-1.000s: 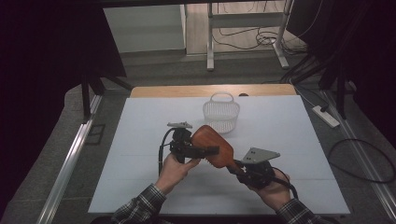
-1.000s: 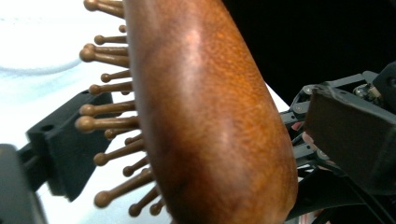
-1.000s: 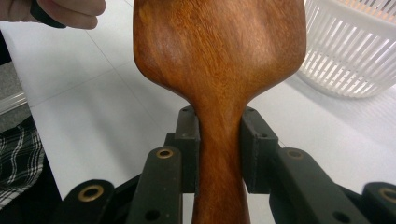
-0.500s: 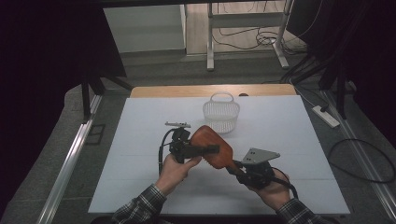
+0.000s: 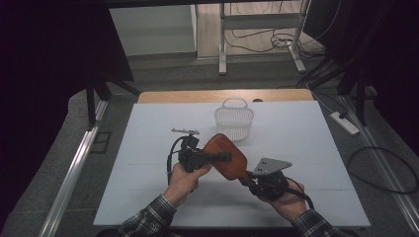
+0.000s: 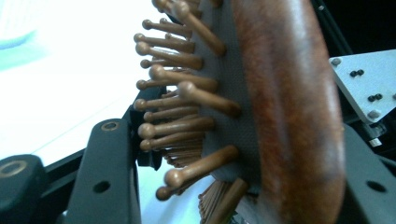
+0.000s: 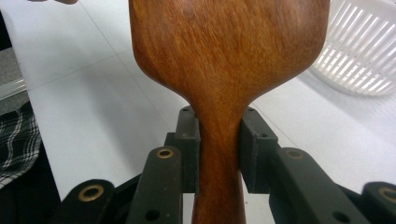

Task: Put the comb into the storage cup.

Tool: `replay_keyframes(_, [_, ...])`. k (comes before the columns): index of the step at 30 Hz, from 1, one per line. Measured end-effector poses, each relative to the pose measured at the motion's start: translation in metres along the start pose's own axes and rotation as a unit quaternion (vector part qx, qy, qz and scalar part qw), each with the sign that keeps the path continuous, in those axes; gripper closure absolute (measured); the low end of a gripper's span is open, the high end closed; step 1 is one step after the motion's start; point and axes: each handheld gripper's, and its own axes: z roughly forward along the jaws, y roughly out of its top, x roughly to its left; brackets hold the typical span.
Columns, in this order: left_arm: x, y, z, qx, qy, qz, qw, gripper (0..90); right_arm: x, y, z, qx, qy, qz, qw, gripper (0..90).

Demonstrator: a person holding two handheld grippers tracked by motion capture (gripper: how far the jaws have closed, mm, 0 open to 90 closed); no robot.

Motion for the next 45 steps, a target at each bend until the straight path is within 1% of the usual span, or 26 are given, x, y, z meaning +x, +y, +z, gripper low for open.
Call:
replay_keyframes(3, [-0.001, 0.001, 0.000, 0.001, -0.004, 0.004, 1.0000, 49.2, 0.000, 0.000, 0.000, 0.001, 0.000, 0.001, 1.0000, 71.3])
replay_keyframes(6, [-0.003, 0.002, 0.001, 0.006, -0.002, 0.012, 0.9999, 49.7, -0.001, 0.000, 0.000, 0.003, 0.005, 0.004, 1.0000, 71.0])
replay_keyframes(9, [-0.006, 0.002, 0.000, 0.005, 0.001, 0.015, 0.9999, 49.8, -0.001, 0.000, 0.000, 0.003, 0.007, 0.007, 0.9999, 70.0])
replay_keyframes(11, [-0.007, 0.003, -0.001, 0.004, 0.007, 0.020, 0.9998, 50.0, -0.001, 0.000, -0.001, 0.002, 0.010, 0.009, 0.9999, 65.6])
replay_keyframes(14, [-0.008, 0.004, -0.003, 0.001, 0.018, 0.026, 0.9995, 50.1, 0.000, 0.000, 0.000, 0.005, 0.011, 0.007, 0.9999, 59.0])
replay_keyframes(15, [-0.008, 0.004, -0.004, 0.000, 0.020, 0.027, 0.9994, 50.1, 0.000, 0.000, 0.000, 0.010, 0.011, 0.006, 0.9999, 56.0])
replay_keyframes(16, [-0.008, 0.005, -0.005, 0.001, 0.023, 0.031, 0.9993, 50.1, 0.000, 0.000, 0.001, 0.012, 0.011, 0.006, 0.9999, 54.8])
replay_keyframes(18, [-0.010, 0.005, -0.006, 0.000, 0.032, 0.038, 0.9988, 50.0, 0.000, -0.001, 0.002, 0.019, 0.014, 0.005, 0.9997, 50.1])
replay_keyframes(19, [-0.010, 0.006, -0.007, 0.001, 0.035, 0.042, 0.9985, 50.0, -0.001, -0.001, 0.002, 0.021, 0.021, 0.007, 0.9995, 46.5])
replay_keyframes(20, [-0.010, 0.006, -0.007, 0.001, 0.035, 0.045, 0.9984, 49.9, -0.001, -0.001, 0.002, 0.019, 0.029, 0.011, 0.9993, 45.3])
replay_keyframes(22, [-0.010, 0.007, -0.008, -0.001, 0.039, 0.047, 0.9982, 49.9, -0.002, -0.001, 0.002, 0.020, 0.030, 0.012, 0.9993, 42.8])
replay_keyframes(23, [-0.010, 0.007, -0.009, -0.002, 0.041, 0.047, 0.9980, 49.9, -0.003, -0.001, 0.001, 0.018, 0.035, 0.014, 0.9991, 41.0])
replay_keyframes(24, [-0.010, 0.007, -0.010, -0.002, 0.044, 0.047, 0.9979, 49.9, -0.004, -0.001, 0.001, 0.017, 0.041, 0.019, 0.9988, 39.9])
replay_keyframes(27, [-0.010, 0.008, -0.011, 0.000, 0.052, 0.051, 0.9974, 49.9, -0.008, -0.002, 0.001, 0.028, 0.049, 0.036, 0.9978, 34.3])
replay_keyframes(28, [-0.010, 0.008, -0.012, -0.001, 0.054, 0.051, 0.9973, 49.9, -0.009, -0.003, 0.001, 0.031, 0.050, 0.040, 0.9975, 33.2])
replay_keyframes(31, [-0.010, 0.009, -0.013, 0.000, 0.061, 0.057, 0.9965, 49.9, -0.010, -0.004, 0.000, 0.035, 0.048, 0.041, 0.9974, 30.5])
replay_keyframes(36, [-0.011, 0.010, -0.014, 0.000, 0.071, 0.065, 0.9954, 49.9, -0.010, -0.006, -0.003, 0.036, 0.038, 0.039, 0.9978, 24.3])
replay_keyframes(40, [-0.010, 0.011, -0.016, 0.003, 0.074, 0.066, 0.9950, 49.9, -0.013, -0.008, -0.005, 0.042, 0.046, 0.050, 0.9968, 23.0])
replay_keyframes(43, [-0.009, 0.011, -0.017, 0.004, 0.076, 0.063, 0.9951, 49.9, -0.015, -0.009, -0.009, 0.037, 0.049, 0.056, 0.9966, 21.5])
replay_keyframes(45, [-0.008, 0.012, -0.018, 0.004, 0.077, 0.066, 0.9948, 49.9, -0.017, -0.009, -0.012, 0.034, 0.047, 0.060, 0.9965, 19.7])
